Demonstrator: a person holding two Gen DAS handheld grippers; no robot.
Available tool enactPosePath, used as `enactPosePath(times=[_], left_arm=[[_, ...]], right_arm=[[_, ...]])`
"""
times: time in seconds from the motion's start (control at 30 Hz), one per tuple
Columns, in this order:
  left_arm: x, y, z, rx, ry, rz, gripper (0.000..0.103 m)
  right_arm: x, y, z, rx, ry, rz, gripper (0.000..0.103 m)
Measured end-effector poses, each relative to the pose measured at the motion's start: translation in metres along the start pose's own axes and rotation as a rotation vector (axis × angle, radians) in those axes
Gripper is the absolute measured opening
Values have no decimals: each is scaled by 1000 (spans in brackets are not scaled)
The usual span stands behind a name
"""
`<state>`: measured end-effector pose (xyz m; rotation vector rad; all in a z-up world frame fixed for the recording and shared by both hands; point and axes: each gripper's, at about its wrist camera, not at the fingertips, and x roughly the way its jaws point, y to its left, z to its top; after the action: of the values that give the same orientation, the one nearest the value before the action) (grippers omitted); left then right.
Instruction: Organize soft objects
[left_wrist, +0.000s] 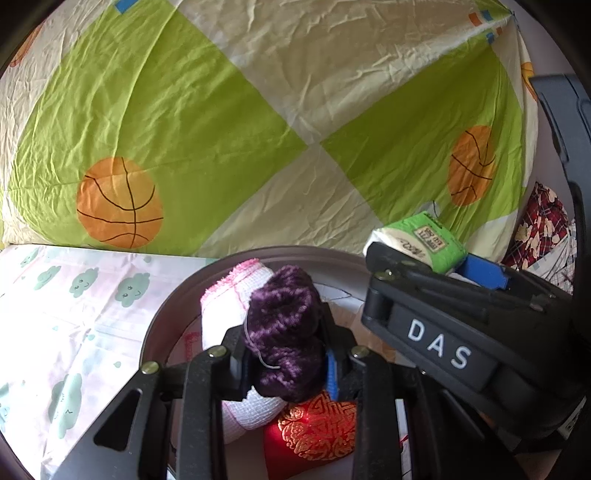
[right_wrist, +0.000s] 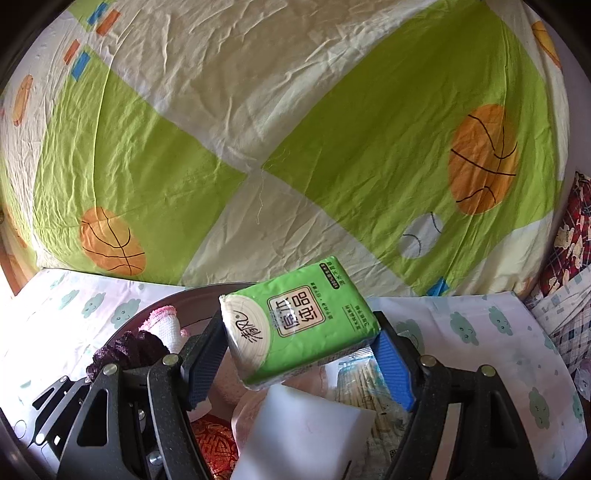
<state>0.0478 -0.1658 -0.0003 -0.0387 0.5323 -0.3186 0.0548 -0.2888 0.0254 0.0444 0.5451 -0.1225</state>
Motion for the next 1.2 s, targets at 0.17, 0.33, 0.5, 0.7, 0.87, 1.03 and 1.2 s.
enactPosePath(times=[0.17,0.33,0.5,0.7,0.87,1.03,1.2], left_arm=[[2,0,0,0,6,9,28],[4,3,-1,-10,40,4,88],[-17,3,2,-9,-33,37,103],[-33,2,1,27,-88,52,103],[-42,6,-8,56,-111,95,103],[-50,12,-19,72,-123,139,103],[-61,18,-32,105,-146,196,103]], right_arm=[[10,3,-1,-23,59,69,80],[6,2,-1,-8,47,71,88],[-13,-13,-1,90,-29,94,88],[-57,-39,-19,231,-210,61,88],[-86,-46,-46,316,-314,15,90],[-102,-34,-64,277,-335,-33,90],[-116,-22,-76,239,-360,-54,90]])
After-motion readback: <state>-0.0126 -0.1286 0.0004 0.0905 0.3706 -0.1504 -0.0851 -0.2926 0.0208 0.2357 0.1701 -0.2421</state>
